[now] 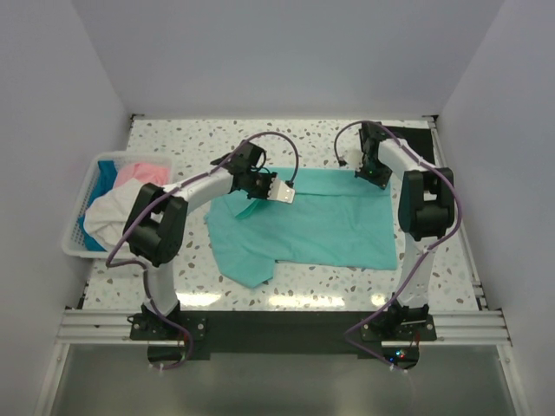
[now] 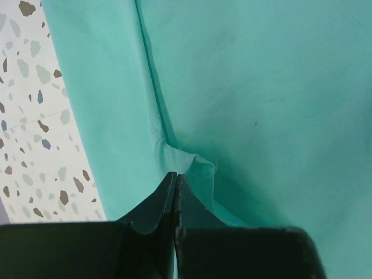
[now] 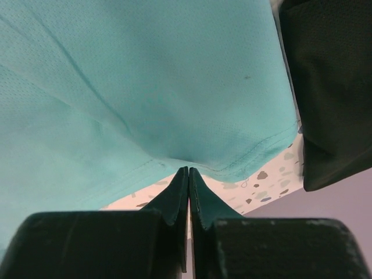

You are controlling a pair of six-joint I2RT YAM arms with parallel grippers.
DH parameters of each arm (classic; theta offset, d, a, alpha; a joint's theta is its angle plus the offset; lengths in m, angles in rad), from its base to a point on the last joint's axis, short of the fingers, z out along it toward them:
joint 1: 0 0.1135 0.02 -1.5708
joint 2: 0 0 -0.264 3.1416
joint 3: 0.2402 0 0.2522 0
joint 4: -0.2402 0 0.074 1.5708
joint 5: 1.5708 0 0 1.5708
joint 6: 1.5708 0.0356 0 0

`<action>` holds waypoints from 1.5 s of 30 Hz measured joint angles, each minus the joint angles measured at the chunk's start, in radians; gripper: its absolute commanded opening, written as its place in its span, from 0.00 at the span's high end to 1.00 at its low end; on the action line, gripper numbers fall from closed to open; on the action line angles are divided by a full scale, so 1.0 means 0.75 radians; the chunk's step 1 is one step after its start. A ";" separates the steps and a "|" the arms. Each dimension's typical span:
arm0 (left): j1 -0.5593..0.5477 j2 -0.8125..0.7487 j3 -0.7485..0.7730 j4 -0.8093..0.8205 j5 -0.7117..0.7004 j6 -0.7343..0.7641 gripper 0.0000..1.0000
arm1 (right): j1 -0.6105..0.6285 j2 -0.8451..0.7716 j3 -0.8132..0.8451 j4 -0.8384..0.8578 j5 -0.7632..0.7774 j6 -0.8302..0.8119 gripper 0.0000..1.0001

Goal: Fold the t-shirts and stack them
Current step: Fold the tshirt

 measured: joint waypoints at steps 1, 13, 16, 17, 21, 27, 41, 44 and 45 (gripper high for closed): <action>0.000 0.000 0.002 -0.006 0.011 -0.019 1.00 | 0.000 0.000 0.000 -0.002 0.000 -0.005 1.00; 0.000 0.000 0.003 -0.026 0.052 -0.084 1.00 | 0.000 0.004 0.001 -0.082 -0.042 -0.067 0.72; 0.000 0.000 0.003 -0.027 0.051 -0.091 1.00 | 0.000 0.025 0.004 -0.081 -0.042 -0.068 0.72; 0.000 0.000 0.003 -0.027 0.051 -0.092 1.00 | 0.000 0.039 0.007 -0.080 -0.042 -0.068 0.72; 0.000 0.000 0.003 -0.029 0.050 -0.092 1.00 | 0.001 0.084 0.010 -0.081 -0.033 -0.072 0.77; 0.000 0.000 0.003 -0.031 0.047 -0.090 1.00 | 0.000 0.084 0.013 -0.078 -0.035 -0.082 0.90; 0.000 0.000 0.003 -0.031 0.041 -0.092 1.00 | 0.000 0.082 0.014 -0.083 -0.035 -0.128 0.85; 0.000 0.000 0.003 -0.031 0.040 -0.092 1.00 | 0.000 0.082 0.015 -0.084 -0.036 -0.129 0.77; 0.000 0.000 0.003 -0.031 0.040 -0.092 1.00 | 0.000 0.082 0.016 -0.085 -0.036 -0.131 0.76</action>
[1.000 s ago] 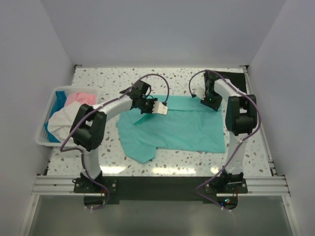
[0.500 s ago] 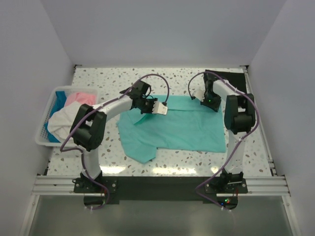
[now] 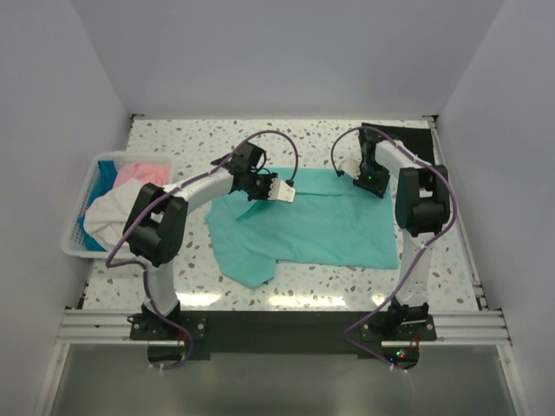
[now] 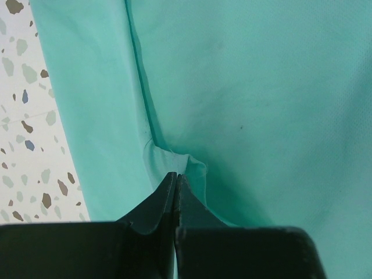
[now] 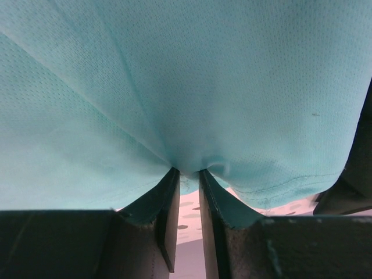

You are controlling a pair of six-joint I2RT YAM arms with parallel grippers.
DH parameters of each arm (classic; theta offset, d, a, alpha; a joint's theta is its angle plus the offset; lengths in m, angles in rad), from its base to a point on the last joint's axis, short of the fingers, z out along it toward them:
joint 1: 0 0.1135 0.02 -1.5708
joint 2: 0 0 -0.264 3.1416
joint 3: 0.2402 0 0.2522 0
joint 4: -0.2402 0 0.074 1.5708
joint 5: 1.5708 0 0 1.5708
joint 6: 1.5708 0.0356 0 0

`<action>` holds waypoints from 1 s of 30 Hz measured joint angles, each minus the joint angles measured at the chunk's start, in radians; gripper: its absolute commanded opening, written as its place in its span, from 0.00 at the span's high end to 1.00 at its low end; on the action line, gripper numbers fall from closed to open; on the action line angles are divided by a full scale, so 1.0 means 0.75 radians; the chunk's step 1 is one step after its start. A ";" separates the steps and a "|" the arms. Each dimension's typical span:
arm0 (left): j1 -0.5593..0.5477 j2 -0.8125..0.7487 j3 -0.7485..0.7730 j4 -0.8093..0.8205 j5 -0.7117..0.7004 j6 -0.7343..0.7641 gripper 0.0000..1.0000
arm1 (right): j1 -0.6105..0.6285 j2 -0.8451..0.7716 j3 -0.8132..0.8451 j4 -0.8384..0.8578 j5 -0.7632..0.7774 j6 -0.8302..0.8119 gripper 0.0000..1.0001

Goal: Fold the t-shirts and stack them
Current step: Fold the tshirt

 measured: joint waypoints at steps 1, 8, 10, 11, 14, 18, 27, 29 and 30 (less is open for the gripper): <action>0.000 -0.001 0.000 0.000 -0.001 0.000 1.00 | 0.000 -0.001 0.003 -0.002 0.001 -0.002 0.75; 0.000 -0.001 0.000 0.000 -0.004 -0.001 1.00 | 0.000 0.000 0.067 -0.023 0.001 -0.016 0.74; 0.000 0.000 0.000 0.000 -0.004 -0.001 1.00 | 0.000 0.000 0.084 -0.022 0.001 -0.018 0.75; 0.000 0.000 0.000 0.000 -0.005 -0.001 1.00 | 0.000 0.000 0.090 -0.022 0.001 -0.020 0.75; 0.000 -0.001 0.000 0.000 -0.005 -0.001 1.00 | 0.000 0.003 0.092 -0.023 0.001 -0.021 0.76; 0.000 0.000 0.000 0.000 -0.005 -0.001 1.00 | 0.000 0.007 0.092 -0.023 0.001 -0.022 0.82; 0.000 -0.005 -0.003 -0.026 0.002 0.003 1.00 | 0.000 0.006 0.092 -0.051 -0.001 -0.030 1.00; 0.000 -0.019 -0.012 -0.048 0.008 0.006 1.00 | 0.000 -0.002 0.083 -0.061 -0.001 -0.037 1.00; 0.000 -0.028 -0.017 -0.060 0.013 0.011 1.00 | 0.000 -0.010 0.069 -0.062 -0.001 -0.042 1.00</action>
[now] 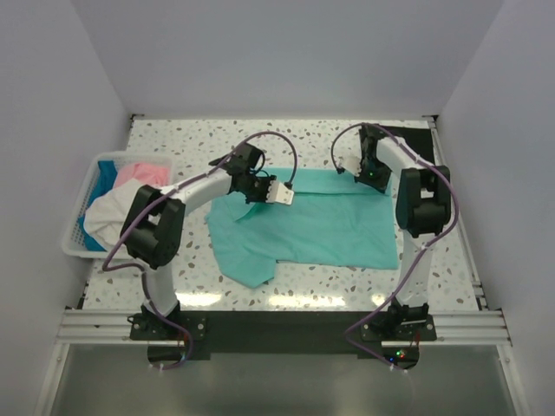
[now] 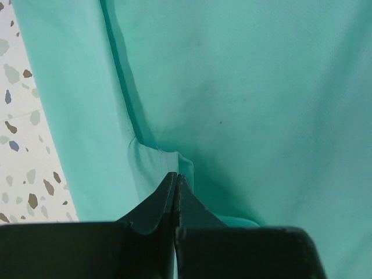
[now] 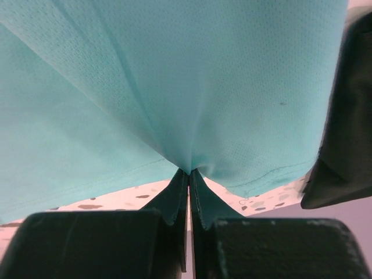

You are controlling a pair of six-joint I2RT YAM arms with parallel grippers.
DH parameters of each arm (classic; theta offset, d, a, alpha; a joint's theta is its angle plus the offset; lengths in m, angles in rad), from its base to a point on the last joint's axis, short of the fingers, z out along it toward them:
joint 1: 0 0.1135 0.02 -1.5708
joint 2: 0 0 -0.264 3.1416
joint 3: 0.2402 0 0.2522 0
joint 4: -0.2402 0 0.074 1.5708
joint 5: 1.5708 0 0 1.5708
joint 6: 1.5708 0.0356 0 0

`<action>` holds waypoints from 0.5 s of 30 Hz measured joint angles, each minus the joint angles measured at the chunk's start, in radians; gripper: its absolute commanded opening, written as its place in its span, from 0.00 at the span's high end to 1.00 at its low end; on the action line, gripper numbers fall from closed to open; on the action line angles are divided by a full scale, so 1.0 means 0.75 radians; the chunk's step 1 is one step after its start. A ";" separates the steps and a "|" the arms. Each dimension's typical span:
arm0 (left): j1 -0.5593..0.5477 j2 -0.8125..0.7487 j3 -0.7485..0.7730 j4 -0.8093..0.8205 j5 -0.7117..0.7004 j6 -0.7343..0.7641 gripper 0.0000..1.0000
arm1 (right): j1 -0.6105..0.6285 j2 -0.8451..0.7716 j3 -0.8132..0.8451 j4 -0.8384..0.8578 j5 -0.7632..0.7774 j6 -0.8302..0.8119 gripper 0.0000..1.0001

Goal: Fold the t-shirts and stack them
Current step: Fold the tshirt

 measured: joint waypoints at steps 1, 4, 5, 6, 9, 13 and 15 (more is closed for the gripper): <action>0.000 -0.009 -0.002 -0.015 0.004 0.003 1.00 | 0.000 -0.010 -0.015 -0.004 0.000 -0.007 1.00; 0.000 -0.040 -0.014 -0.034 0.011 0.004 1.00 | 0.000 -0.043 -0.059 -0.012 0.000 -0.024 1.00; 0.000 -0.053 -0.019 -0.039 0.012 0.004 1.00 | 0.000 -0.056 -0.073 -0.014 0.000 -0.030 1.00; 0.000 -0.060 -0.022 -0.044 0.013 0.004 1.00 | 0.000 -0.064 -0.081 -0.015 0.000 -0.034 1.00; 0.000 -0.074 -0.038 -0.047 0.014 0.005 1.00 | 0.000 -0.083 -0.098 -0.016 0.000 -0.039 1.00; 0.000 -0.074 -0.046 -0.061 0.014 0.009 1.00 | -0.001 -0.083 -0.106 -0.018 -0.001 -0.039 1.00; 0.000 -0.074 -0.046 -0.064 0.014 0.014 1.00 | -0.001 -0.083 -0.115 -0.018 0.000 -0.039 1.00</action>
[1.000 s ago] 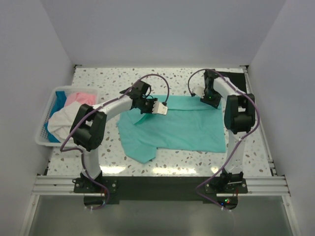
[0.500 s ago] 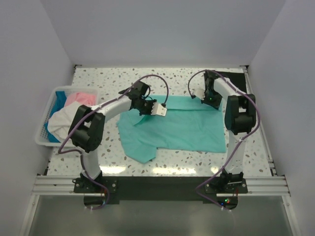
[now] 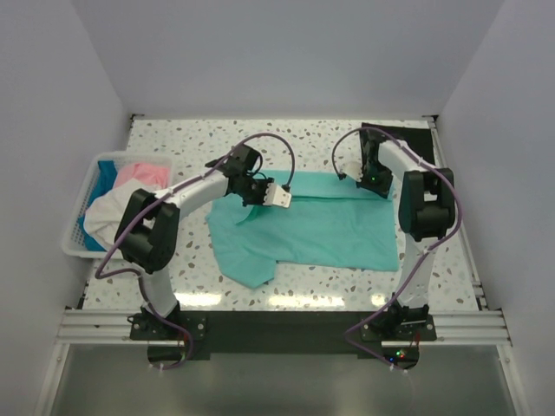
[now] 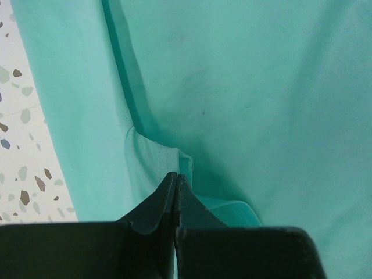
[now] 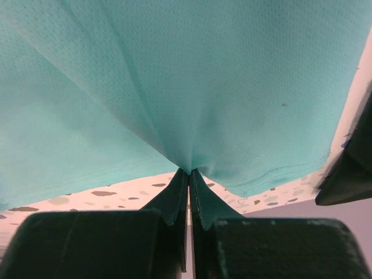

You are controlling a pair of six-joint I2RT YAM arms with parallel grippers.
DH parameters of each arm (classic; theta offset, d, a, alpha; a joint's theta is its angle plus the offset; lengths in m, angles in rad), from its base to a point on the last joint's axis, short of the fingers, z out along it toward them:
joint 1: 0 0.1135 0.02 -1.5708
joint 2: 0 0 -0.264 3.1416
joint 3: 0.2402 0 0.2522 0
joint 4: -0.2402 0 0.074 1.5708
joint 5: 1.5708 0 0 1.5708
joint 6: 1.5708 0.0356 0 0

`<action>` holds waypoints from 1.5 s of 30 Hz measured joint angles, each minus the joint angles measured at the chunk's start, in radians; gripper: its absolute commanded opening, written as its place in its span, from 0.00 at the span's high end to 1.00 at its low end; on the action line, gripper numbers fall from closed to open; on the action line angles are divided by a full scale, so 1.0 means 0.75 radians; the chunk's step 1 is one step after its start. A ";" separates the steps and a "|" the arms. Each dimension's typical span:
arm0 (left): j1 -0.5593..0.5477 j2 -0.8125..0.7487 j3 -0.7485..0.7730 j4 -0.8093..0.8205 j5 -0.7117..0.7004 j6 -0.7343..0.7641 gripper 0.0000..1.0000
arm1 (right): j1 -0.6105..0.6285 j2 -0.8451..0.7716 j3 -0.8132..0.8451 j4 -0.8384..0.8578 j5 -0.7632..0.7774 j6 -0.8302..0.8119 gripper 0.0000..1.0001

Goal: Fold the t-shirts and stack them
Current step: Fold the tshirt

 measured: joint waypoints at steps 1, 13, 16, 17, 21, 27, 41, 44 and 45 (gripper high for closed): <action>0.000 0.000 0.000 -0.005 0.000 0.001 1.00 | -0.001 0.000 -0.007 -0.002 0.000 0.000 1.00; 0.119 -0.002 0.052 -0.115 0.070 -0.154 0.54 | -0.027 -0.001 0.153 -0.204 -0.120 0.080 0.46; 0.223 0.002 0.138 -0.095 0.050 -0.338 0.58 | -0.035 -0.004 0.263 -0.221 -0.158 0.168 0.53; 0.253 0.009 0.172 -0.087 0.031 -0.404 0.59 | -0.035 -0.005 0.274 -0.216 -0.164 0.196 0.55; 0.328 0.132 0.320 -0.040 -0.063 -0.653 0.64 | -0.014 -0.006 0.223 -0.168 -0.160 0.316 0.57; 0.373 0.388 0.416 -0.020 -0.197 -0.886 0.65 | 0.034 0.064 0.139 -0.056 -0.097 0.437 0.57; 0.430 0.587 0.697 -0.081 -0.098 -0.994 0.42 | 0.038 0.176 0.250 0.026 -0.041 0.503 0.34; 0.434 0.381 0.475 -0.094 0.023 -0.908 0.36 | 0.037 0.028 0.116 0.018 -0.122 0.485 0.31; 0.435 0.265 0.361 -0.115 0.060 -0.863 0.35 | 0.037 -0.041 0.059 -0.001 -0.142 0.477 0.32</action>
